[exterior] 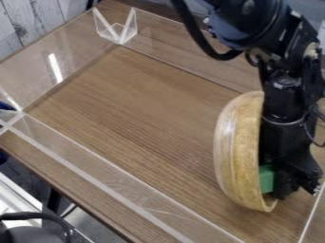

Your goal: Put the green block in the brown bowl

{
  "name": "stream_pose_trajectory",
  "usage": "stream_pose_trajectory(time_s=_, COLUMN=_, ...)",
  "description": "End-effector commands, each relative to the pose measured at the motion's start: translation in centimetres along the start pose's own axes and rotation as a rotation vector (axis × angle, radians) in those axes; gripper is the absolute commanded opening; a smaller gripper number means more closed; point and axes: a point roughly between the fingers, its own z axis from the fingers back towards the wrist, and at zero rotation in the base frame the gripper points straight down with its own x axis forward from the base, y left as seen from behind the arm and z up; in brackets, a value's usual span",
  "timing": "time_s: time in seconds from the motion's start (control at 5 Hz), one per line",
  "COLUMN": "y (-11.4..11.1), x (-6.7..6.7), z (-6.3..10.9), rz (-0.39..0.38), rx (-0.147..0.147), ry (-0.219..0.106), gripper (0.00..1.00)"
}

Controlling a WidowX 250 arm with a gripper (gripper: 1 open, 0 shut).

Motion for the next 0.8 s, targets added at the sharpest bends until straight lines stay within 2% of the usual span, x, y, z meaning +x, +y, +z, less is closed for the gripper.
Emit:
stream_pose_trajectory(time_s=0.0, y=1.28, x=-1.1, z=-1.04, rz=0.047, rx=0.0, ry=0.055, gripper=0.0)
stream_pose_trajectory(time_s=0.6, y=1.67, x=-1.12, z=-0.96, rz=0.065, rx=-0.005, ry=0.075, gripper=0.0)
